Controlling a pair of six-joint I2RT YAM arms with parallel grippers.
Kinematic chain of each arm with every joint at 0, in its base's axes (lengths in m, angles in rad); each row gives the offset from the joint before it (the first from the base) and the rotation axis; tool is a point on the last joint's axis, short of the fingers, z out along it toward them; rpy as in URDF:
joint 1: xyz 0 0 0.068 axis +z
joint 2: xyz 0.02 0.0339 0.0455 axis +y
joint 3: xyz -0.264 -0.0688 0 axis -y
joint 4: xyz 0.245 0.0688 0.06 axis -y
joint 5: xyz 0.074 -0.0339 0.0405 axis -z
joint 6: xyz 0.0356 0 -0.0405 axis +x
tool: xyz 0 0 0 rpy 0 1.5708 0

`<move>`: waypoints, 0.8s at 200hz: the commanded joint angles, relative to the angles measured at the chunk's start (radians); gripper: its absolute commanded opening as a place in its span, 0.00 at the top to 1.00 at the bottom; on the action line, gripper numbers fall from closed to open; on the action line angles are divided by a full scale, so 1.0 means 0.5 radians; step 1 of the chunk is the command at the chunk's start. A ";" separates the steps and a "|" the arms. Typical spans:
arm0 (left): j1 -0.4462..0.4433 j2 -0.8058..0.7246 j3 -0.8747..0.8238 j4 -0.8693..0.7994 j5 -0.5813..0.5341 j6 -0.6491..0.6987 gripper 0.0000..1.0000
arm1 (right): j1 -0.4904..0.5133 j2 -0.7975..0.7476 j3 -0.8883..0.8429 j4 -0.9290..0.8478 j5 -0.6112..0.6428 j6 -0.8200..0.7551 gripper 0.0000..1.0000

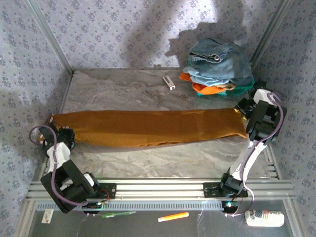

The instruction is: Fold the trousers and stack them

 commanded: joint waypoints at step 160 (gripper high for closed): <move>-0.021 -0.042 0.015 0.064 0.043 -0.009 1.00 | 0.029 -0.425 0.011 -0.022 0.135 0.031 1.00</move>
